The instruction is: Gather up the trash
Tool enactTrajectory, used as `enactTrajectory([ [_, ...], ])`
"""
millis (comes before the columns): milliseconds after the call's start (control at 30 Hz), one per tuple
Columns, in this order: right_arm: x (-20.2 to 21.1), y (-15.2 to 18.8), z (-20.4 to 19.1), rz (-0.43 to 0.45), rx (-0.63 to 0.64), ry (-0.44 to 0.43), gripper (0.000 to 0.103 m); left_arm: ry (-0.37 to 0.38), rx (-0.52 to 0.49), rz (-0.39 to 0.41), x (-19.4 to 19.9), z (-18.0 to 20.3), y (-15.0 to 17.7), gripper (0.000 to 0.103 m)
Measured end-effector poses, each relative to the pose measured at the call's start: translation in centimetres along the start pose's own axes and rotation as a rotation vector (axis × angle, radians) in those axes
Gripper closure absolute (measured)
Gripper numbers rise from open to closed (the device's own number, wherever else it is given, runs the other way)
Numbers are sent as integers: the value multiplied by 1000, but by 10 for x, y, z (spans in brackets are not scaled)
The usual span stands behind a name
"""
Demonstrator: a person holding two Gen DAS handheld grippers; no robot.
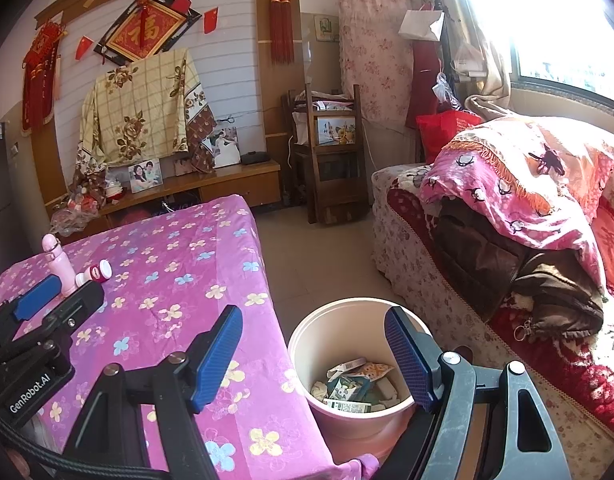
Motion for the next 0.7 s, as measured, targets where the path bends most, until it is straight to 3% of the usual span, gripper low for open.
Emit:
enactTrajectory([
  [700,-5,4,1,-18,-1,3,26,40,17,-52,-11,-5,10,27],
])
Point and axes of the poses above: each gripper's, at about its wrist camera, not at the fingertips, and x roughly against the way its jaws point, z to its right, y to its underside, the point moved 1 cm from there along -x, roughly the way its jaws point, and after that the axes turned 1 degree about x, right-handed, at the moved point
